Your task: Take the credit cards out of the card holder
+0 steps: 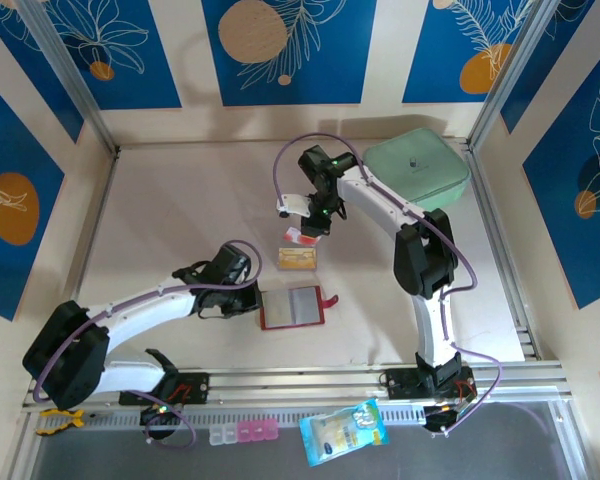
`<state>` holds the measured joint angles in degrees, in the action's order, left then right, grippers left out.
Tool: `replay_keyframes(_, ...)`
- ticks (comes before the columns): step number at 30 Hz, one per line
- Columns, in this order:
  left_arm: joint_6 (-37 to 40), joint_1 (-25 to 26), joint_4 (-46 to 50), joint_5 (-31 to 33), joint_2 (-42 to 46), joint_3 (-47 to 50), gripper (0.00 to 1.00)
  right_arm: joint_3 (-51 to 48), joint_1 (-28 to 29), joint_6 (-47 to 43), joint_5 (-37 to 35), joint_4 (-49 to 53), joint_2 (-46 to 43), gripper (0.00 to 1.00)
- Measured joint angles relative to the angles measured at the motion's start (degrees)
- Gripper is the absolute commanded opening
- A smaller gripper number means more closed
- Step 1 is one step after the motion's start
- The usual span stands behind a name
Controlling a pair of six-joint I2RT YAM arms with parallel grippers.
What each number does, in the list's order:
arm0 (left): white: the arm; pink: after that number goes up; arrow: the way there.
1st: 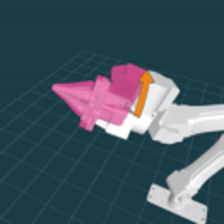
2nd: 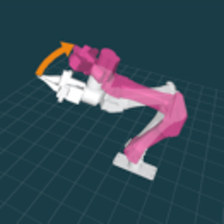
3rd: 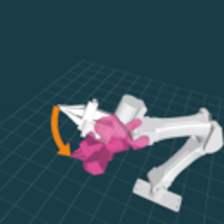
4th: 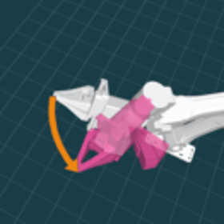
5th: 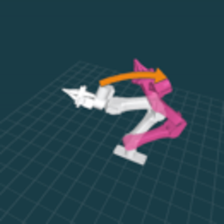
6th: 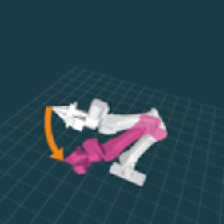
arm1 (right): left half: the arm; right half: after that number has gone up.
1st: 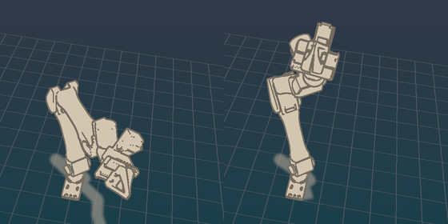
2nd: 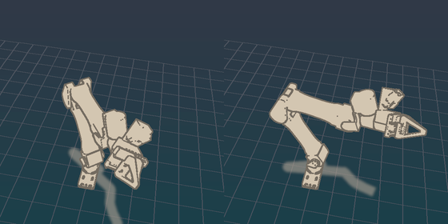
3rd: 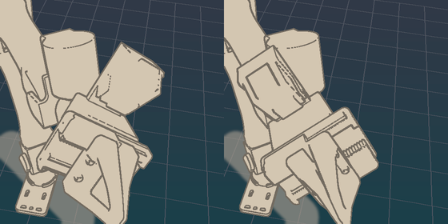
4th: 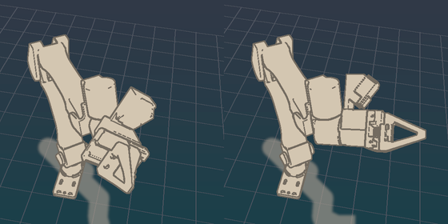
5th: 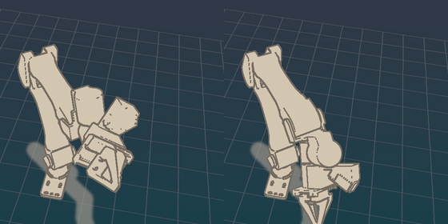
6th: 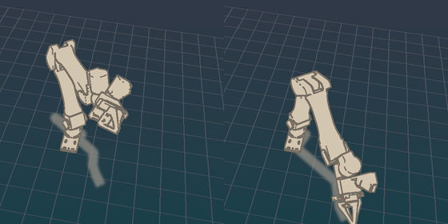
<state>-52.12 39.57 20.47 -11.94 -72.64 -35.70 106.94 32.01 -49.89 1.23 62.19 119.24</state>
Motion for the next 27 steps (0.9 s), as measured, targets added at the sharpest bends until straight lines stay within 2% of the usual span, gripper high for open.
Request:
replay_keyframes(15,0.13,-0.46,-0.31,-0.44,-0.37,0.35,0.1,-0.63,-0.22,5.62,-2.29,-6.6,-0.11,0.2)
replay_keyframes(21,0.11,-0.46,-1.6,-1.51,-2.05,0.37,0.1,-6.54,-0.04,13.68,-0.61,-10.82,-3.43,0.2)
replay_keyframes(27,0.13,-0.48,-2.93,-2.47,-3.96,0.76,0.09,-15.96,0.7,27.47,0.57,-16.17,-11.21,0.16)
